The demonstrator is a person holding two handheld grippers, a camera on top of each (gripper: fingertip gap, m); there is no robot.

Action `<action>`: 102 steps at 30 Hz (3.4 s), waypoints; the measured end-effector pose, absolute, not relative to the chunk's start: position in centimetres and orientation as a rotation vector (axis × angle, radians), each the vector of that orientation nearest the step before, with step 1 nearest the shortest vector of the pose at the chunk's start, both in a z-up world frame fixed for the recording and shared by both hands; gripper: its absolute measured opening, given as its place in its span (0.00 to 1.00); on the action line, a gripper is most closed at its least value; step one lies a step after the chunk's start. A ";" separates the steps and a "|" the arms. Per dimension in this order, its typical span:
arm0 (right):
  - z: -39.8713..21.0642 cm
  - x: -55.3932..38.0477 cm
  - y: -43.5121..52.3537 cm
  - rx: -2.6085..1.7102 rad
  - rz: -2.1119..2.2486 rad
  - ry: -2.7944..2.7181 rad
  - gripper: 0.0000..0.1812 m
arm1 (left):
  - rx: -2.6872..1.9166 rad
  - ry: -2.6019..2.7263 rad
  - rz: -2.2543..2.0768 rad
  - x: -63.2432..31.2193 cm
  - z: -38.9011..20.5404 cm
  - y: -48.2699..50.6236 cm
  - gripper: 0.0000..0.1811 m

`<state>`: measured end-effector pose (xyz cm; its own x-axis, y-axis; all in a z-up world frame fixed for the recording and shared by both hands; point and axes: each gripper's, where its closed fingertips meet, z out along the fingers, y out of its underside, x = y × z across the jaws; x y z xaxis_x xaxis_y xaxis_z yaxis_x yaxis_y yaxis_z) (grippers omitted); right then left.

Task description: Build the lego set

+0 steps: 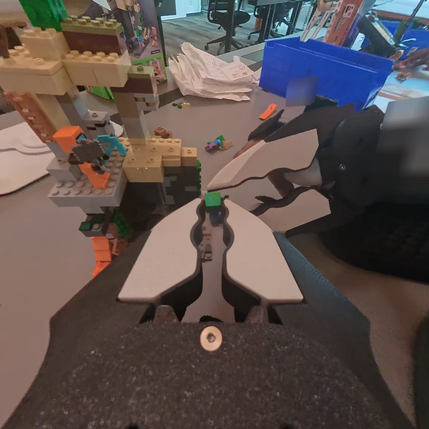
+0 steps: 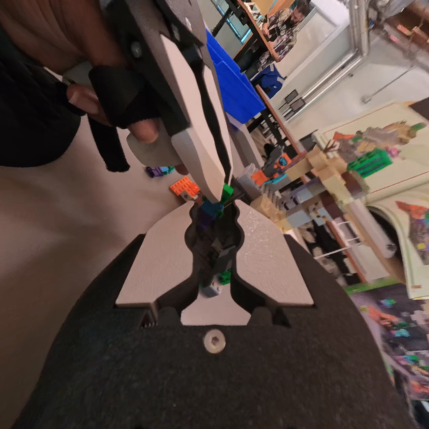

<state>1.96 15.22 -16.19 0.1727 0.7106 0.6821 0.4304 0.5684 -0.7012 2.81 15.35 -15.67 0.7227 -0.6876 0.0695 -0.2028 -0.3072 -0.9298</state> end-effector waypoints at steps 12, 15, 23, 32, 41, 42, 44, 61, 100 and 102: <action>-17.5 2.4 15.6 -1.240 0.522 -1.437 0.11 | -1.749 0.761 -0.541 3.8 -14.5 15.3 0.07; -17.4 2.4 15.7 -1.250 0.530 -1.420 0.11 | -1.751 0.739 -0.567 3.8 -14.4 15.4 0.07; -17.5 2.7 16.7 -1.266 0.482 -1.380 0.11 | -1.769 0.682 -0.582 3.3 -14.6 15.7 0.08; -18.4 2.3 18.0 -1.287 0.380 -1.385 0.11 | -1.819 0.661 -0.544 3.3 -15.5 16.6 0.05; -19.1 2.0 19.2 -1.334 0.293 -1.387 0.11 | -1.838 0.675 -0.445 3.0 -16.3 17.4 0.01; -19.0 2.1 19.2 -1.335 0.296 -1.385 0.10 | -1.837 0.673 -0.446 3.0 -16.4 17.4 0.04; -18.9 2.0 19.0 -1.328 0.311 -1.386 0.09 | -1.840 0.676 -0.451 3.2 -16.5 17.2 0.10; -19.6 2.1 19.3 -1.430 0.326 -1.359 0.08 | -1.833 0.688 -0.336 3.6 -16.9 17.5 0.08; -18.9 2.2 18.2 -1.443 0.529 -1.307 0.09 | -1.830 0.455 -0.636 2.1 -16.0 17.1 0.07; -18.9 2.2 18.1 -1.438 0.541 -1.314 0.11 | -1.825 0.458 -0.645 1.9 -15.8 17.1 0.07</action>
<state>2.25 18.08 -18.93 0.2908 0.9045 0.3119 0.4231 0.1708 -0.8898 1.87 17.13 -15.85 0.7774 -0.5936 0.2080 -0.0012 -0.3321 -0.9433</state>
